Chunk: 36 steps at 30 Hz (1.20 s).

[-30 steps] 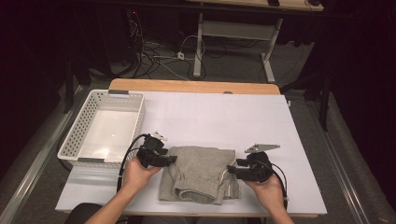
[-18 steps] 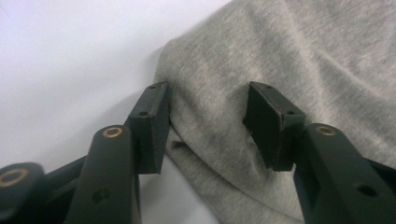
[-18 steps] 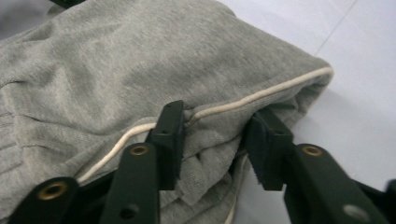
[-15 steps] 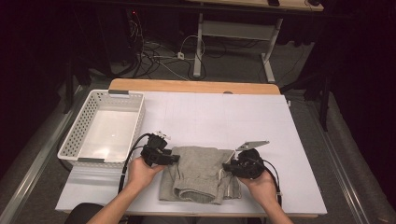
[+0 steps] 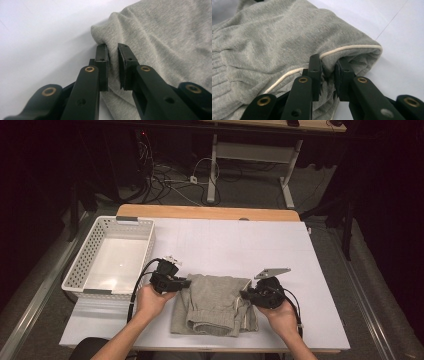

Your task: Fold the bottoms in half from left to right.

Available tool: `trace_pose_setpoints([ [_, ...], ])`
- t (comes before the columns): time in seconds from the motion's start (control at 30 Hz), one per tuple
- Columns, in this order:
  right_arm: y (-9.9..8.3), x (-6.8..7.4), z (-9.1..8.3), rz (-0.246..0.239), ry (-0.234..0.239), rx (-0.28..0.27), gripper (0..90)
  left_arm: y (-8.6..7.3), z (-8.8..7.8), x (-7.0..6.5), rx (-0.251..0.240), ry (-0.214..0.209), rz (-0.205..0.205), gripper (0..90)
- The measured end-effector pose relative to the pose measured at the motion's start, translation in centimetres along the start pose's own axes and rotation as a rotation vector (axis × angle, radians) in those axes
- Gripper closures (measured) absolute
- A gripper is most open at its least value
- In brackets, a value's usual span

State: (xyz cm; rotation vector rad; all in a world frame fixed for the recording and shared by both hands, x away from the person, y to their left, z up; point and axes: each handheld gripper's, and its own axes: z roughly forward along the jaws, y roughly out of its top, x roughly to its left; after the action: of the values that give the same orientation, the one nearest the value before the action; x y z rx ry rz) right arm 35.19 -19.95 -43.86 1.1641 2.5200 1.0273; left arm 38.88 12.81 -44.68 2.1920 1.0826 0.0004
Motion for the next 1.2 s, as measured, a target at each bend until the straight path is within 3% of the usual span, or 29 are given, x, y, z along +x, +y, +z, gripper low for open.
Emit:
trace_pose_setpoints([
  [0.37, 2.0, -0.8, 0.7, -0.02, -0.056, -0.024, 78.4, 1.0, -1.0, 0.8, -0.063, 0.043, 0.0, 78.0],
  [0.6, 2.9, -1.4, 1.3, -0.014, -0.074, -0.029, 78.3, 2.2, -0.6, 1.1, -0.064, 0.087, 0.016, 77.8],
  [0.87, 4.6, -2.0, 2.0, -0.008, -0.1, -0.024, 78.2, 3.7, -0.4, 2.3, -0.074, 0.105, -0.033, 77.8],
  [1.2, 6.3, -3.2, 3.1, 0.014, -0.114, -0.029, 78.3, 5.9, -0.3, 2.9, -0.049, 0.168, -0.033, 77.7],
])
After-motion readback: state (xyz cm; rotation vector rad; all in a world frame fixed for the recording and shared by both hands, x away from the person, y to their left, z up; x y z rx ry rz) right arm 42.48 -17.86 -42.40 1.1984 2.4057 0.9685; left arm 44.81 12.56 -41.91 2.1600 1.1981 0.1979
